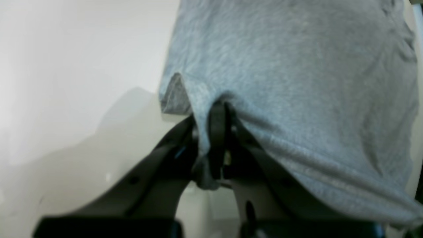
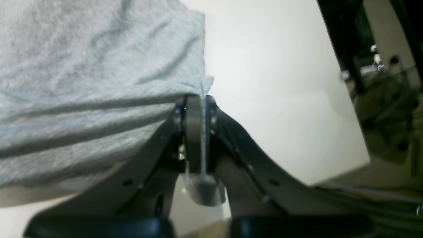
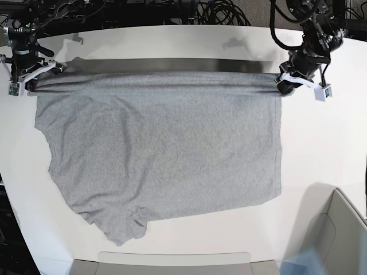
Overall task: Fold the T-shirt properly
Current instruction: 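Lift the shoulder edge and pull it over the shirt toward the hem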
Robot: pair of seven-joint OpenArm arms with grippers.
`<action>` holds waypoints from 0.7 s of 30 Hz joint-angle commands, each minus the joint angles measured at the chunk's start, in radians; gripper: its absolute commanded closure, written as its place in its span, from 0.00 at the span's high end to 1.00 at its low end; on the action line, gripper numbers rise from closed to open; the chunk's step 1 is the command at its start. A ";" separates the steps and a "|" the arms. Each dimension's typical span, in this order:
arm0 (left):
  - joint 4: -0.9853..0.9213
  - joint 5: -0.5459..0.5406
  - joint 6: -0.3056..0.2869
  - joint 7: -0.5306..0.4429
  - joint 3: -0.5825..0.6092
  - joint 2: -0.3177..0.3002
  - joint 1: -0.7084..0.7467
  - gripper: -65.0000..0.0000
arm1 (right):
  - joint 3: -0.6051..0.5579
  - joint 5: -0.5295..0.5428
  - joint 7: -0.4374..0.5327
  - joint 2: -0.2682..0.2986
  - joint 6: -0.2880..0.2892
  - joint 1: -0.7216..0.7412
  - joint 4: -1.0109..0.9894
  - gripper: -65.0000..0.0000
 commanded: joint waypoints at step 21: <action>-0.116 0.109 0.049 -0.034 0.067 -0.021 -0.239 0.00 | -0.230 -0.315 0.027 0.008 0.015 0.240 -0.080 0.00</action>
